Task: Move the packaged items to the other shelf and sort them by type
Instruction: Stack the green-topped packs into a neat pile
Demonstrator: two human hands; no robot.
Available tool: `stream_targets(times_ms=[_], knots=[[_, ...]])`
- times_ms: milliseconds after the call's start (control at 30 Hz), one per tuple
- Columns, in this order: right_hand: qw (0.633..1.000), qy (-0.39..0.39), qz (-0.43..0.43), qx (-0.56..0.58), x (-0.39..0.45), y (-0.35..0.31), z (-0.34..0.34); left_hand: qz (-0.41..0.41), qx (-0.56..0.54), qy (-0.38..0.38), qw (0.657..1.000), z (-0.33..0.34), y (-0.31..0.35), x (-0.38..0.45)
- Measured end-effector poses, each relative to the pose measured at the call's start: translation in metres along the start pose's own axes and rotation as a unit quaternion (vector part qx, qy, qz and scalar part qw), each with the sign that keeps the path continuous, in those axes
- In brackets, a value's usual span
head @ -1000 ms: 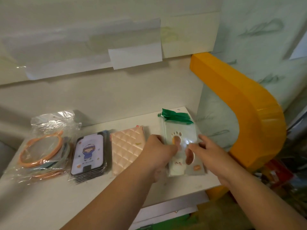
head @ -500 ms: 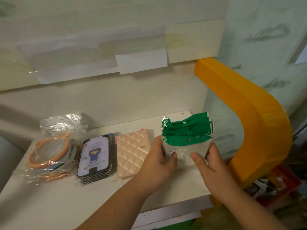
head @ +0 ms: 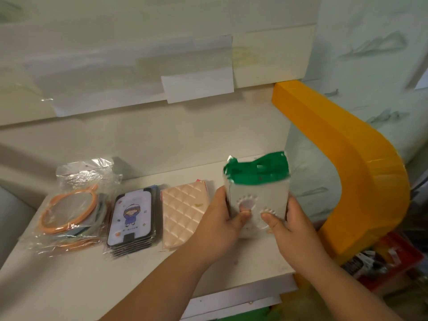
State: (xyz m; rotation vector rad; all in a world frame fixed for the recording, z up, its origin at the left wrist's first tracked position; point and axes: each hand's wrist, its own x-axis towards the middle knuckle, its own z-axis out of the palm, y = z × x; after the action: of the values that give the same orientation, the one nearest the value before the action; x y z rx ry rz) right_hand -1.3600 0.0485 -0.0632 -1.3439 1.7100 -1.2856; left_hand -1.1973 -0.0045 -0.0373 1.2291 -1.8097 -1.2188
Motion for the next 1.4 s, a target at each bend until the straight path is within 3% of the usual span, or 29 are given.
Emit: stream_targets(times_ms=[100, 233, 300, 1267, 1400], knots=[[0.996, -0.003, 0.081, 0.028, 0.017, -0.013, 0.004, -0.088, 0.003, 0.078, 0.993, 0.001, 0.016, 0.012], [0.969, -0.116, 0.217, -0.020, 0.043, -0.025, -0.002, -0.259, -0.104, 0.059, 0.958, 0.005, 0.036, 0.021], [0.957, -0.149, 0.245, -0.047, 0.052, -0.027, -0.006, -0.289, -0.126, 0.055, 0.948, 0.010, 0.039, 0.021], [0.965, -0.089, 0.225, -0.099, 0.071, -0.008, 0.004, -0.283, -0.046, 0.060, 0.956, 0.045, 0.007, 0.044], [0.964, -0.090, 0.222, -0.114, 0.068, -0.011, 0.006, -0.286, -0.054, 0.058, 0.955, 0.039, 0.028, 0.032]])
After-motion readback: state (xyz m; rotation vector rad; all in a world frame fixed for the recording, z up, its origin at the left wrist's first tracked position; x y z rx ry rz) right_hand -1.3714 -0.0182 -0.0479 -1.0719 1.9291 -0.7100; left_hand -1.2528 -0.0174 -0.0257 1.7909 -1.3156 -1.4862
